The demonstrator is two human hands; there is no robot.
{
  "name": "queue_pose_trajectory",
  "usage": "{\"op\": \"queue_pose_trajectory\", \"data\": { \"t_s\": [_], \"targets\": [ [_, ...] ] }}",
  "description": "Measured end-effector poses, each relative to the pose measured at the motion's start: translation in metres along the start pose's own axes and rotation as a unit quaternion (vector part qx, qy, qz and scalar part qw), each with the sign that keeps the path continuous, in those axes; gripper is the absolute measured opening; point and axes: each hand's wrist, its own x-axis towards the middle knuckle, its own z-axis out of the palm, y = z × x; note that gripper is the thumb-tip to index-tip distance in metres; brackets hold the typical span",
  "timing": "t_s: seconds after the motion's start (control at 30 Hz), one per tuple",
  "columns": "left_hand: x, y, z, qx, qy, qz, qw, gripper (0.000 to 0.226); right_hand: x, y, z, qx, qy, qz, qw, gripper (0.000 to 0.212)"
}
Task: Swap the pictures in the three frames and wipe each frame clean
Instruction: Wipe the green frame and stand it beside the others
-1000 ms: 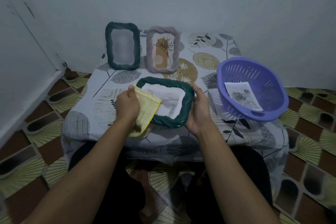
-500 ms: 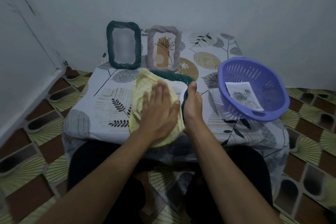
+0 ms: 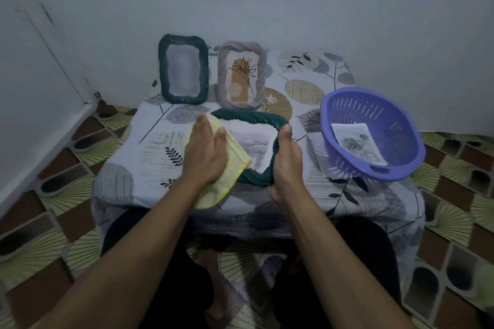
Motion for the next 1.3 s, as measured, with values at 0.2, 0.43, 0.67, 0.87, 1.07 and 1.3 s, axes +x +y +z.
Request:
{"op": "queue_pose_trajectory", "data": {
  "t_s": [0.2, 0.43, 0.67, 0.87, 1.07, 1.3],
  "targets": [
    [-0.039, 0.008, 0.024, 0.087, -0.086, 0.175, 0.977, 0.082, 0.008, -0.005, 0.0, -0.006, 0.033, 0.007, 0.999, 0.042],
    [0.003, -0.001, -0.007, 0.039, -0.016, 0.01, 0.999, 0.075, -0.004, -0.002, -0.008, -0.029, -0.029, 0.024, 0.999, 0.043],
    [0.012, 0.028, -0.031, -0.056, 0.043, -0.113, 0.991, 0.065, -0.005, -0.001, -0.01, -0.025, -0.053, 0.015, 0.998, 0.043],
    [-0.009, 0.033, 0.002, 0.095, 0.01, 0.042, 0.995, 0.081, 0.004, 0.0, -0.001, -0.039, -0.041, -0.004, 0.998, 0.046],
    [-0.036, 0.032, 0.019, 0.156, -0.056, 0.236, 0.958, 0.072, 0.017, -0.001, -0.009, -0.054, -0.005, 0.011, 0.998, 0.045],
    [0.002, 0.006, -0.002, 0.109, 0.04, 0.052, 0.992, 0.067, 0.016, -0.008, -0.019, -0.038, -0.076, 0.029, 0.996, 0.055]
  ]
}}
